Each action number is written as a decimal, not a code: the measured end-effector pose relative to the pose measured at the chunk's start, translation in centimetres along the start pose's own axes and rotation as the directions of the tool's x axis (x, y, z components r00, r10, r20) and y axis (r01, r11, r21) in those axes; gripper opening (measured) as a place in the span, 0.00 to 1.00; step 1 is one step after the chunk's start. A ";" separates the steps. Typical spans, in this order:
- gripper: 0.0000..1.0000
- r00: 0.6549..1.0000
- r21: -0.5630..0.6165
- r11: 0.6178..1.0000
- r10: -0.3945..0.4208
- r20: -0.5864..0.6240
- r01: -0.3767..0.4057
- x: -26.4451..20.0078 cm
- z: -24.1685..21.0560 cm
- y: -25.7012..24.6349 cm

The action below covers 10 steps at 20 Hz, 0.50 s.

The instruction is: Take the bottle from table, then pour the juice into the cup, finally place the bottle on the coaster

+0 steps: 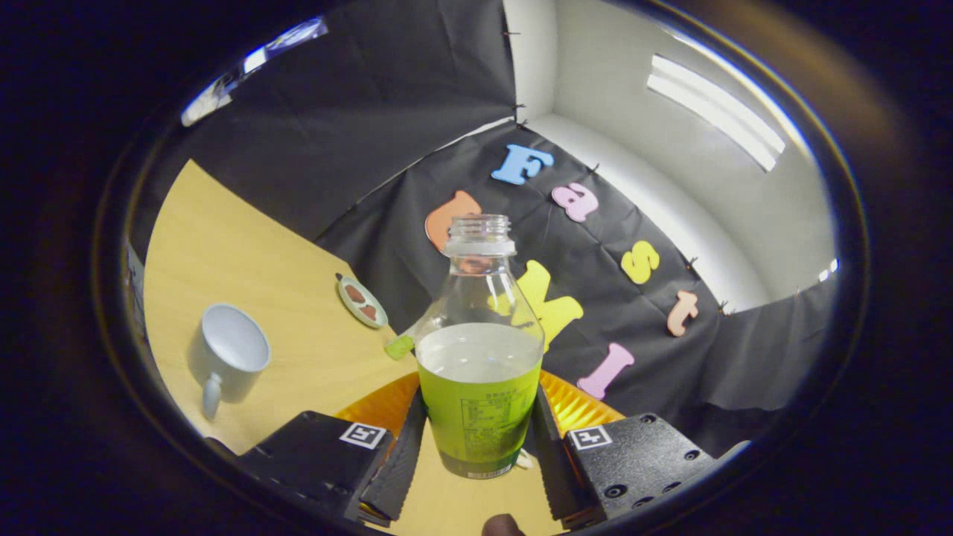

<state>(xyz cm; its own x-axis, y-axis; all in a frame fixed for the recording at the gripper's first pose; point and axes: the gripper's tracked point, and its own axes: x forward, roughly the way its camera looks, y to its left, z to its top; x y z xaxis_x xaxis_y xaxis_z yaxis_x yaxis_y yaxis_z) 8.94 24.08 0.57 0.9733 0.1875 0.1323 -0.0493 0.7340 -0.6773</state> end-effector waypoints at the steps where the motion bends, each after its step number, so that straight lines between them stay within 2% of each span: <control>1: 0.74 1.000 0.064 0.998 0.014 -0.006 -0.013 0.0 0.2 -0.4; 4: 0.74 0.999 0.243 0.969 0.044 -0.009 -0.040 -0.1 1.1 -1.9; 7: 0.74 0.998 0.382 0.922 0.063 0.007 -0.061 -0.2 2.5 -4.1; 10: 0.74 0.999 0.455 0.889 0.051 0.016 -0.053 0.9 3.8 -6.9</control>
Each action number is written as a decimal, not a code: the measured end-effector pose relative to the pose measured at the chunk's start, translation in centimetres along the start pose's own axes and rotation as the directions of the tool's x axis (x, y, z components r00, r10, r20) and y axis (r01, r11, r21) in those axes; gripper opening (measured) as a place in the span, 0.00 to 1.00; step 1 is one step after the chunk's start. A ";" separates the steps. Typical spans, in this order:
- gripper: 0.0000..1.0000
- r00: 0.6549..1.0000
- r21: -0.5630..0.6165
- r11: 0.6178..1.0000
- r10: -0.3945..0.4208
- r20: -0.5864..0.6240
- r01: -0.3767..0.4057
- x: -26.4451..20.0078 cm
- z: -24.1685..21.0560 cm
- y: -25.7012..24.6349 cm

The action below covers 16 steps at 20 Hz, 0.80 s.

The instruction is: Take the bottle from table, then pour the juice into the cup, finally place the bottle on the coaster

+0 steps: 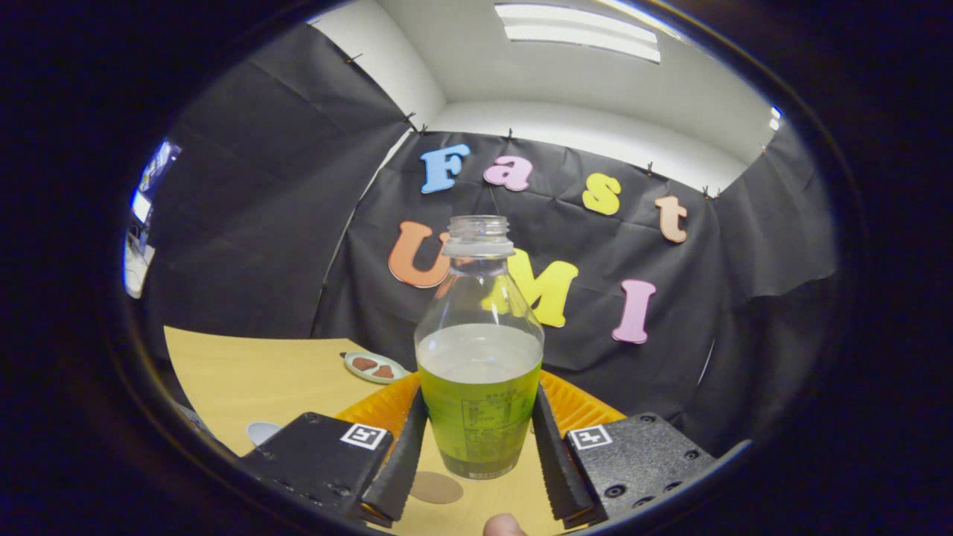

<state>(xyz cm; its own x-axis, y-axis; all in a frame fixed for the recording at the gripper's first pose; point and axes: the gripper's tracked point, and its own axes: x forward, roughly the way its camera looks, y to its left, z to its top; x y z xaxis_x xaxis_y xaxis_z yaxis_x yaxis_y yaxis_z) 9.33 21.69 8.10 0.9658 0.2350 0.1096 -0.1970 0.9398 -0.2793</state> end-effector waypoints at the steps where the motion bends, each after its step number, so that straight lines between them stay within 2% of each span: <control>1: 0.74 1.000 0.021 1.000 0.007 -0.005 -0.007 0.6 0.2 -0.2; 6: 0.74 0.998 0.137 0.990 0.046 -0.034 -0.041 3.2 -0.7 -0.2; 9: 0.74 0.994 0.171 0.983 0.083 -0.066 -0.070 4.9 -3.6 1.2; 16: 0.75 0.983 0.217 0.974 0.105 -0.151 -0.070 7.9 -11.1 2.6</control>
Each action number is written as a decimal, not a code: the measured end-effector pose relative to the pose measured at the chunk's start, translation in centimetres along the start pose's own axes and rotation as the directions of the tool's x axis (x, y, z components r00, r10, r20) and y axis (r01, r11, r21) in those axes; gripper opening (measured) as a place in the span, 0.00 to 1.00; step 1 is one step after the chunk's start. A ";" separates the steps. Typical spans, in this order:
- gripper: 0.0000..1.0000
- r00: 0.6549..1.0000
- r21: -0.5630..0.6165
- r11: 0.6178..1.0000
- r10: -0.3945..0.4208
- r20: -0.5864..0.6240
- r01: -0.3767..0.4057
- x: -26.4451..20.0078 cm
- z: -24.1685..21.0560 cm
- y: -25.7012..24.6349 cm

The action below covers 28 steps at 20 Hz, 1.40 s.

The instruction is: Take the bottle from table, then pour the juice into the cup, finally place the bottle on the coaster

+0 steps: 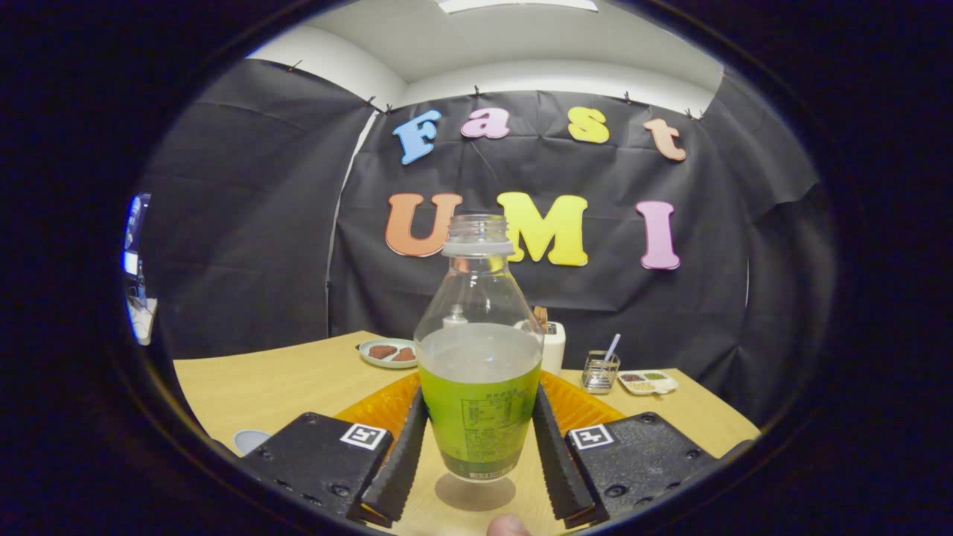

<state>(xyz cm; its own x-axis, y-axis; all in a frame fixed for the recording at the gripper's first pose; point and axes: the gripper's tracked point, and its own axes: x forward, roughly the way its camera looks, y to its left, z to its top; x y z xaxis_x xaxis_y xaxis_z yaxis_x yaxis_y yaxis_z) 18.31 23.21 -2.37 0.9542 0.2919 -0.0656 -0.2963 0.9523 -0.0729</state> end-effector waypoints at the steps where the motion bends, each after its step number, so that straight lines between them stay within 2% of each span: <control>1: 0.75 1.000 0.008 1.000 -0.004 -0.017 0.004 0.7 -1.0 -0.3; 8: 0.77 0.994 0.028 1.000 0.001 -0.111 0.002 3.5 -6.0 -1.0; 23: 0.82 0.986 0.020 1.000 0.001 -0.169 0.002 4.2 -9.1 -1.4; 28: 1.00 0.984 0.016 1.000 -0.008 -0.179 0.011 3.6 -9.1 -1.5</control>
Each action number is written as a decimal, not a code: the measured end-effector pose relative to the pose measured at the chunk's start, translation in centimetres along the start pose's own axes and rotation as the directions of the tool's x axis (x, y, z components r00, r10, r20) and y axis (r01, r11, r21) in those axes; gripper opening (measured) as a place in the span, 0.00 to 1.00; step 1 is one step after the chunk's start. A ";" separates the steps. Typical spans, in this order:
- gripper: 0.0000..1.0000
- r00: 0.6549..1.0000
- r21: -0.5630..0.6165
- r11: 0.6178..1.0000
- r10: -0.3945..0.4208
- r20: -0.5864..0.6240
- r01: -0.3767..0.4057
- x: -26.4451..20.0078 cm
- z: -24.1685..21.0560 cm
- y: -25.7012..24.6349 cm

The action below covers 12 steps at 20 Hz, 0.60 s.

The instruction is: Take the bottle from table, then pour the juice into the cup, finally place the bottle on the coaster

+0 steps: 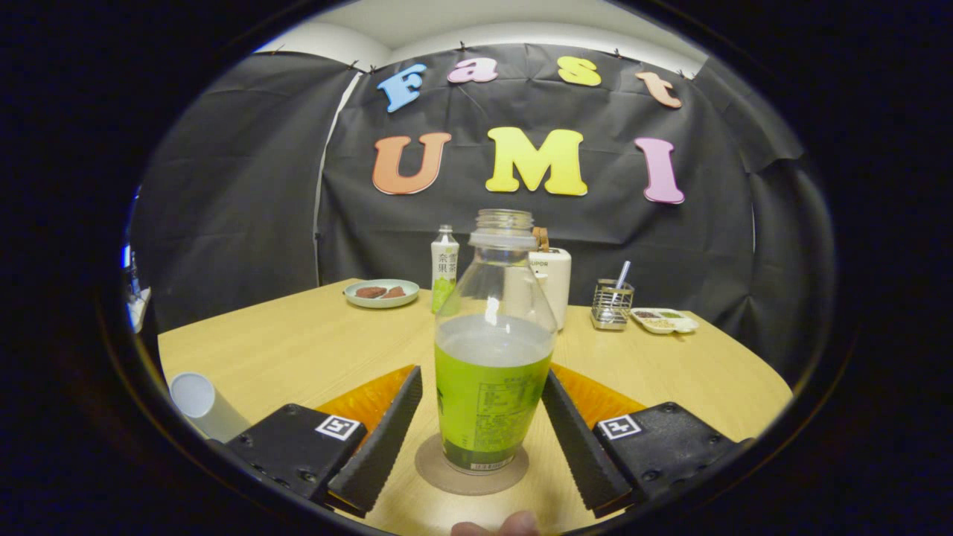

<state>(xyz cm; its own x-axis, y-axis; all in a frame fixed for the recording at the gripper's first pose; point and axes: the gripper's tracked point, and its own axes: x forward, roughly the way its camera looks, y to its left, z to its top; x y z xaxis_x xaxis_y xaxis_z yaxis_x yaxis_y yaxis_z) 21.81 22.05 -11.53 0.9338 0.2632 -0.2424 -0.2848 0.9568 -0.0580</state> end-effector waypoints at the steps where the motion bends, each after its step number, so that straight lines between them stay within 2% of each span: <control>1: 1.00 1.000 -0.010 1.000 -0.009 0.003 0.009 -0.3 0.2 -0.1; 12: 1.00 0.998 0.018 0.999 -0.052 0.025 0.052 -2.7 1.1 -0.4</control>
<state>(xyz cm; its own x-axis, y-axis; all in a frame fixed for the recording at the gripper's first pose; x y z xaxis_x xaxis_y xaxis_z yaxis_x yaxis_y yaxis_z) 19.67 21.09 -9.74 0.9525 0.2159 -0.2148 -0.2321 0.9712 -0.0532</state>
